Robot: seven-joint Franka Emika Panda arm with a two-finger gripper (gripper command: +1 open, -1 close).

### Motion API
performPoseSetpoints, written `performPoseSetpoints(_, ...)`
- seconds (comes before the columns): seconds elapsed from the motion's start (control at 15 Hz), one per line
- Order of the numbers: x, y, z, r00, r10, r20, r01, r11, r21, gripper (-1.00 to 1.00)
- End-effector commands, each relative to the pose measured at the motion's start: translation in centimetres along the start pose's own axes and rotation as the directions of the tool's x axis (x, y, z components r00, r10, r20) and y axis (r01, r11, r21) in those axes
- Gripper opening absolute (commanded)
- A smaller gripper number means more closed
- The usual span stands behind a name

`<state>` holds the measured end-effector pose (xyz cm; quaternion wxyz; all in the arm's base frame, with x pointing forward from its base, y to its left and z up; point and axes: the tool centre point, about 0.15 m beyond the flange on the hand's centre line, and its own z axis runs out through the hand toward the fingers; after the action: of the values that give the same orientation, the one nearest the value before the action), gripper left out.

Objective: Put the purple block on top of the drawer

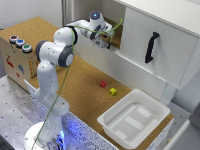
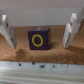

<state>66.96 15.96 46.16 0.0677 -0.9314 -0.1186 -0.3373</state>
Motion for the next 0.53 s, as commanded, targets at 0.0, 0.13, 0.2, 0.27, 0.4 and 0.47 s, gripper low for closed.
performPoseSetpoints(0.0,1.97,-0.86,1.78,1.0,0.014,0.019,-0.012,0.994,-0.104,-1.0)
performPoseSetpoints(0.13,2.02,-0.83,2.05,1.0,0.015,0.02,-0.013,0.994,-0.111,-1.0)
performPoseSetpoints(0.2,2.07,-0.85,2.15,1.0,0.015,0.018,-0.012,0.994,-0.113,-1.0)
performPoseSetpoints(0.27,2.12,-0.88,2.23,1.0,0.014,0.014,-0.013,0.993,-0.116,-1.0)
performPoseSetpoints(0.4,2.1,-0.91,2.57,1.0,0.019,0.019,-0.017,0.994,-0.11,-1.0)
performPoseSetpoints(0.47,2.03,-1.01,2.65,1.0,0.018,0.014,-0.016,0.994,-0.111,-1.0)
